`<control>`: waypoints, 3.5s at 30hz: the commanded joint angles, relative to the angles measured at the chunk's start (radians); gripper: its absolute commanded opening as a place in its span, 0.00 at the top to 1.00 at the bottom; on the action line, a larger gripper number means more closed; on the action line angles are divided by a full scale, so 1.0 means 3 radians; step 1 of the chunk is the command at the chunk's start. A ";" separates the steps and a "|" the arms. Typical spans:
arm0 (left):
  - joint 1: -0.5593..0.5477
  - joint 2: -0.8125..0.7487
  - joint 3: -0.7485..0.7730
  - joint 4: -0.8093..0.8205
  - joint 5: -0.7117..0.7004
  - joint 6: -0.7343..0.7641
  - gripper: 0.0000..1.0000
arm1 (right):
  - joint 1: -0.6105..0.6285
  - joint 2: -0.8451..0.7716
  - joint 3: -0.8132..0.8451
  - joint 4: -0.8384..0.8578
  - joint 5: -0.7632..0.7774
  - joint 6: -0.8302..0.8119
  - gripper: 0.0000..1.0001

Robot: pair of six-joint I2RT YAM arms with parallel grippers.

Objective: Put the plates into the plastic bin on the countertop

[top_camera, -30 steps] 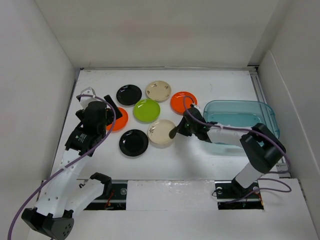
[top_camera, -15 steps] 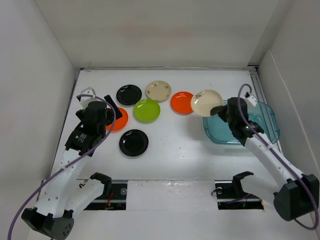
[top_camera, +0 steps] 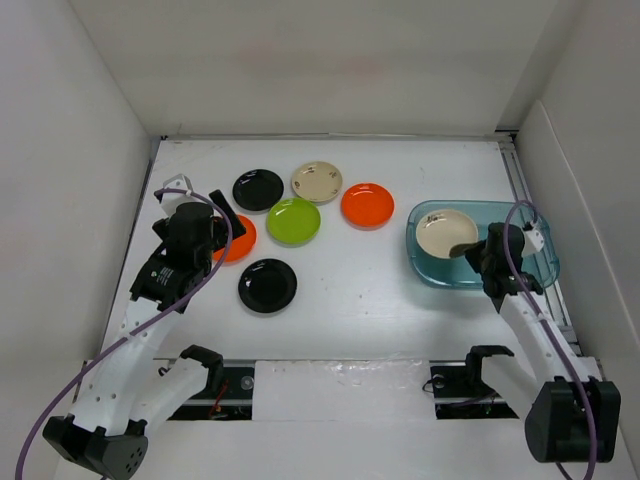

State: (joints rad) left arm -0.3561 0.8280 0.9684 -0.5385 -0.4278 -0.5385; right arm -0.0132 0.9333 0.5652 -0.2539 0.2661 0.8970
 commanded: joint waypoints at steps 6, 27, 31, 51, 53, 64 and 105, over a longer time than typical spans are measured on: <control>0.0016 -0.0045 -0.0007 0.0113 -0.0001 0.0041 0.00 | -0.0028 -0.0028 -0.0248 0.0391 -0.0171 0.0057 0.77; 0.0016 0.0154 -0.0007 0.0082 0.0061 -0.0041 0.00 | 0.2108 0.0414 0.0810 0.0611 -0.0428 -0.0668 0.00; 0.0016 0.0282 0.0024 0.0051 0.0056 -0.0041 0.00 | 0.2493 0.1494 0.1337 0.0713 -0.0789 -0.0807 0.00; 0.0016 0.0252 0.0024 0.0051 0.0056 -0.0010 0.00 | 0.2938 0.3689 0.2007 0.1680 -0.1884 -0.0398 0.58; 0.0016 0.0252 0.0024 0.0051 0.0056 -0.0010 0.00 | 0.2938 0.3730 0.2007 0.1680 -0.1884 -0.0362 0.60; 0.0016 0.0221 0.0024 0.0051 0.0056 0.0021 0.00 | 0.2806 0.2924 0.1635 0.1431 -0.1389 -0.0137 1.00; 0.0016 0.0160 0.0024 0.0082 0.0056 0.0021 0.00 | -0.0529 -0.0273 -0.0488 0.0759 -0.1086 0.0032 0.29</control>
State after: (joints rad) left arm -0.3561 0.8925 0.9684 -0.5354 -0.4107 -0.5423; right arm -0.1642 0.8883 0.4213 -0.0799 -0.0341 0.9180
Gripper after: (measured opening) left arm 0.993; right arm 0.650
